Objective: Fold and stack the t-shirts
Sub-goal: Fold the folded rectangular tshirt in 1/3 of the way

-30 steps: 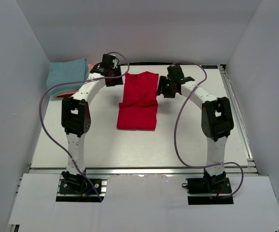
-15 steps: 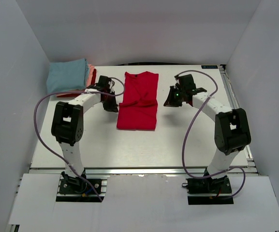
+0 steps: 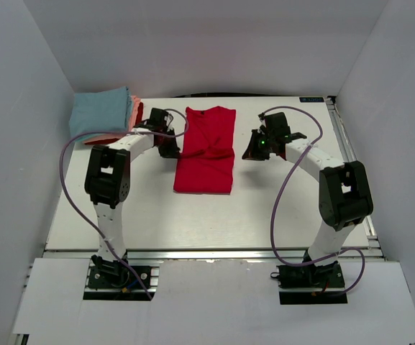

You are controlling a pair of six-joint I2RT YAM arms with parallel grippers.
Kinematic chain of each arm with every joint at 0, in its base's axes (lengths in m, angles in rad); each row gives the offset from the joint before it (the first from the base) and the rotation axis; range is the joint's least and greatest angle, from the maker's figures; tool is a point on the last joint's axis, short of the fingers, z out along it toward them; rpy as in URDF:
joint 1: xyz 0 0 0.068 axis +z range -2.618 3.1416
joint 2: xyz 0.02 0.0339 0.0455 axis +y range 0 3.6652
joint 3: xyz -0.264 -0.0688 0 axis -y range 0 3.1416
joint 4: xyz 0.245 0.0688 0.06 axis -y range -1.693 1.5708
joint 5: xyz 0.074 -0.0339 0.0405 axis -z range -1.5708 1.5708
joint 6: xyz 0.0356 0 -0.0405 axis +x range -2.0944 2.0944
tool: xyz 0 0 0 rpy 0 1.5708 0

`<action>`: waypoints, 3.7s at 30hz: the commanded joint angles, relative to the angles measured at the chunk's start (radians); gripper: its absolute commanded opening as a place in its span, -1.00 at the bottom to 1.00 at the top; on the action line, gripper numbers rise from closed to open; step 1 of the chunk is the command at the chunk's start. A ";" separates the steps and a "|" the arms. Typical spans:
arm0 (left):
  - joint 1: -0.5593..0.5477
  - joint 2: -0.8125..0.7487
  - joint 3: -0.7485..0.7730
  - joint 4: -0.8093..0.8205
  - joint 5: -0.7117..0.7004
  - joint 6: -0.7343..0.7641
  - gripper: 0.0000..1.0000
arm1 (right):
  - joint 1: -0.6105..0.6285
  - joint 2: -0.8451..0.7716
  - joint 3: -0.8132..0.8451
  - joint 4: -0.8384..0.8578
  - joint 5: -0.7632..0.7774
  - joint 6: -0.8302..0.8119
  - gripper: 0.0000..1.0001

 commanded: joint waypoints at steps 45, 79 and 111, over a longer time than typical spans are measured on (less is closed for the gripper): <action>0.000 -0.071 0.057 -0.047 -0.136 0.014 -0.86 | 0.028 -0.049 -0.117 0.124 -0.069 0.021 -0.66; -0.046 0.044 0.182 -0.159 -0.041 0.061 -0.16 | 0.049 -0.021 -0.108 0.133 -0.081 0.033 -0.67; -0.048 -0.019 0.345 -0.074 -0.225 0.127 -0.42 | 0.055 -0.041 -0.119 0.190 -0.082 0.007 -0.70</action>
